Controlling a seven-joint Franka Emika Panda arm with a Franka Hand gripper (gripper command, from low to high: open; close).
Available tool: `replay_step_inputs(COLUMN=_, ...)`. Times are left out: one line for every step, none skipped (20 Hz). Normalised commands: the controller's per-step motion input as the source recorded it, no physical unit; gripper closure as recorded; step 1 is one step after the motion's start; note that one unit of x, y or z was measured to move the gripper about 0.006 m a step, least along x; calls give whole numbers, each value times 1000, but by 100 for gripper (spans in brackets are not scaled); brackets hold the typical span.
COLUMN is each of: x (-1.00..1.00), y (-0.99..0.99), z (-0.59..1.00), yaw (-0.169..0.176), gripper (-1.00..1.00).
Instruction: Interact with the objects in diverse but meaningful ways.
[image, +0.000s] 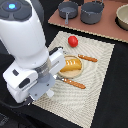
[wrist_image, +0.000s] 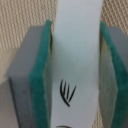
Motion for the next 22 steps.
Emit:
replay_step_inputs(x=257, y=-171, z=0, yaw=0, gripper=100)
replay_step_inputs(x=277, y=-183, z=0, yaw=1, gripper=-100)
replay_step_inputs(x=231, y=-200, z=54, yaw=0, gripper=-100)
replay_step_inputs(x=237, y=-209, z=334, yaw=0, gripper=-100)
replay_step_inputs(x=366, y=-117, z=674, yaw=0, gripper=-100)
replay_step_inputs(x=369, y=-117, z=811, yaw=0, gripper=-100)
replay_step_inputs(x=383, y=-97, z=826, yaw=0, gripper=-100)
replay_step_inputs(x=383, y=-74, z=814, yaw=0, gripper=-100)
replay_step_inputs(x=354, y=-51, z=831, yaw=0, gripper=-100)
replay_step_inputs(x=343, y=-14, z=797, yaw=0, gripper=-100)
replay_step_inputs(x=329, y=-14, z=780, yaw=0, gripper=-100)
replay_step_inputs(x=311, y=-26, z=714, yaw=0, gripper=-100)
replay_step_inputs(x=280, y=0, z=611, yaw=0, gripper=-100)
replay_step_inputs(x=149, y=134, z=506, yaw=0, gripper=-100)
replay_step_inputs(x=103, y=354, z=394, yaw=0, gripper=-100)
replay_step_inputs(x=197, y=626, z=383, yaw=17, gripper=-100)
replay_step_inputs(x=286, y=791, z=357, yaw=38, gripper=-100)
replay_step_inputs(x=251, y=906, z=374, yaw=49, gripper=-100)
replay_step_inputs(x=237, y=931, z=371, yaw=57, gripper=-100)
replay_step_inputs(x=303, y=949, z=369, yaw=52, gripper=-100)
replay_step_inputs(x=334, y=963, z=357, yaw=45, gripper=-100)
replay_step_inputs(x=326, y=971, z=314, yaw=39, gripper=-100)
